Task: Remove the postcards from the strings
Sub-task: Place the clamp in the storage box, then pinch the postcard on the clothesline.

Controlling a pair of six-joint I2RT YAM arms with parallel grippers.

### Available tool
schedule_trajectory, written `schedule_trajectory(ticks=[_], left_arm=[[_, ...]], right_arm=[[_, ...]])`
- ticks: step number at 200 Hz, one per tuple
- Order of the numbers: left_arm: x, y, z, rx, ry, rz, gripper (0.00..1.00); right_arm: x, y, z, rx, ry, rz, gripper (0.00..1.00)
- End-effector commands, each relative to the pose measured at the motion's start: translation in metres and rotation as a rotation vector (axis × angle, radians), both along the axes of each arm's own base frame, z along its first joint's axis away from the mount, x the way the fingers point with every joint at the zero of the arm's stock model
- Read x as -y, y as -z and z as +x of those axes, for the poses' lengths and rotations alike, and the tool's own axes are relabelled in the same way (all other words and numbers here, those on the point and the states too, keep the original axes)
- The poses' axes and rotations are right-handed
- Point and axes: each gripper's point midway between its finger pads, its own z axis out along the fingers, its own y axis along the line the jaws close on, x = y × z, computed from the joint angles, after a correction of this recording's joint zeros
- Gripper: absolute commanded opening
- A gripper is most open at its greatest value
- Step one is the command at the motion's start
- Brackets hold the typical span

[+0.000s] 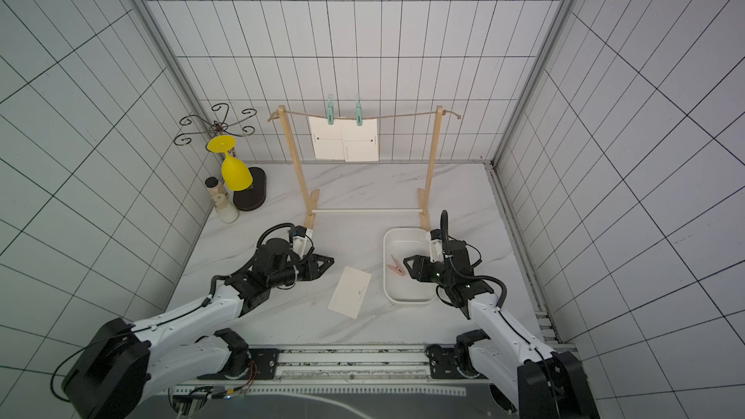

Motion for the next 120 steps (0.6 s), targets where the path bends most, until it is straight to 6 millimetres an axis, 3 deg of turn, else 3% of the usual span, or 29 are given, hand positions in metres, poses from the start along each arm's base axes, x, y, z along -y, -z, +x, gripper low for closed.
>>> schedule_trajectory(ticks=[1,18,61,98,120], left_arm=[[0.0,-0.043,0.018,0.139,-0.022,0.005,0.31],[-0.003,-0.074,0.032,0.246,-0.067,0.008,0.31],[-0.012,-0.176,0.078,0.52,-0.165,-0.075,0.35],[-0.002,-0.241,0.115,0.644,-0.145,-0.151,0.45],[0.012,-0.267,0.129,0.703,-0.112,-0.176,0.5]], right_arm=[[-0.01,-0.066,0.022,0.173,-0.039,0.009,0.6],[-0.013,-0.107,0.031,0.284,-0.054,0.015,0.63],[-0.031,-0.223,0.052,0.544,-0.145,0.056,0.69],[-0.044,-0.305,0.073,0.745,-0.191,0.091,0.77],[-0.053,-0.351,0.082,0.853,-0.225,0.121,0.8]])
